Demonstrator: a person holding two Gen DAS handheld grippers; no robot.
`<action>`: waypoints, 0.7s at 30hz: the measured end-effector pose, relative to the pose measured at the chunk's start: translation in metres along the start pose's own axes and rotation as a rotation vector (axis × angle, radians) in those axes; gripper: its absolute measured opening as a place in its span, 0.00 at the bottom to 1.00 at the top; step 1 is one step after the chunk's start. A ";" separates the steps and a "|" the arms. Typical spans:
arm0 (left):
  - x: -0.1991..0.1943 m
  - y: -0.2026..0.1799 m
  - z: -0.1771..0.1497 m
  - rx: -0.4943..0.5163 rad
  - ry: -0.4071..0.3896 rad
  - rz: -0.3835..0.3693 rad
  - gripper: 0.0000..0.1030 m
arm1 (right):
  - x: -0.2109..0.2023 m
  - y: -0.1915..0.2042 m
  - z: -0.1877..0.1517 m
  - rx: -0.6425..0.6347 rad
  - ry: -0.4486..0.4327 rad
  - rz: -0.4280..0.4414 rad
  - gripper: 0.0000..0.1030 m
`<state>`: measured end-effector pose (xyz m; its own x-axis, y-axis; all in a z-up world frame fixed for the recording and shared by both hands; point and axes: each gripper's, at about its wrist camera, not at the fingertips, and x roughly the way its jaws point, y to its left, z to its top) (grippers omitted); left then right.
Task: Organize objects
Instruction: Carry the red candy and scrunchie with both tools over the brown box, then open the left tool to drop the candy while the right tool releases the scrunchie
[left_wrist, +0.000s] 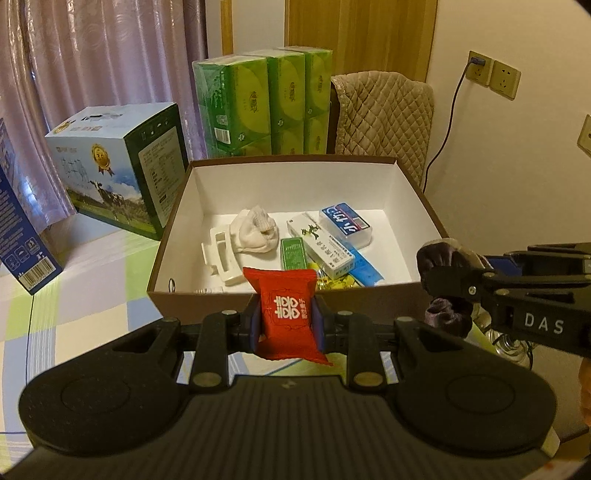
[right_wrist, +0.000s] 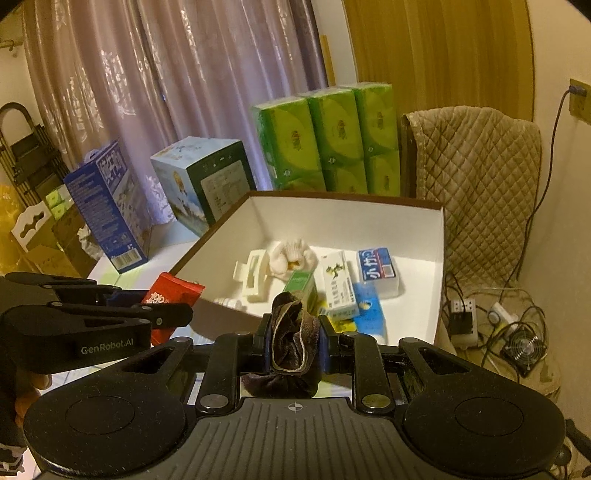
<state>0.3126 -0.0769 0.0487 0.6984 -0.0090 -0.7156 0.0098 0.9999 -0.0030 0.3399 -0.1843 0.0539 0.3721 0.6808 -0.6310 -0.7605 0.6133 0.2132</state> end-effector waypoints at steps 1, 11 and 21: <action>0.002 -0.001 0.002 0.001 -0.001 0.003 0.23 | 0.001 -0.002 0.002 0.000 -0.002 0.001 0.20; 0.024 0.000 0.025 -0.003 -0.006 0.030 0.23 | 0.018 -0.020 0.024 -0.003 -0.018 -0.004 0.20; 0.046 0.010 0.038 -0.016 0.008 0.049 0.23 | 0.038 -0.037 0.034 0.014 -0.010 -0.022 0.20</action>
<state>0.3719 -0.0678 0.0422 0.6918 0.0397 -0.7210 -0.0358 0.9991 0.0207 0.4007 -0.1674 0.0474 0.3940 0.6714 -0.6277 -0.7448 0.6334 0.2099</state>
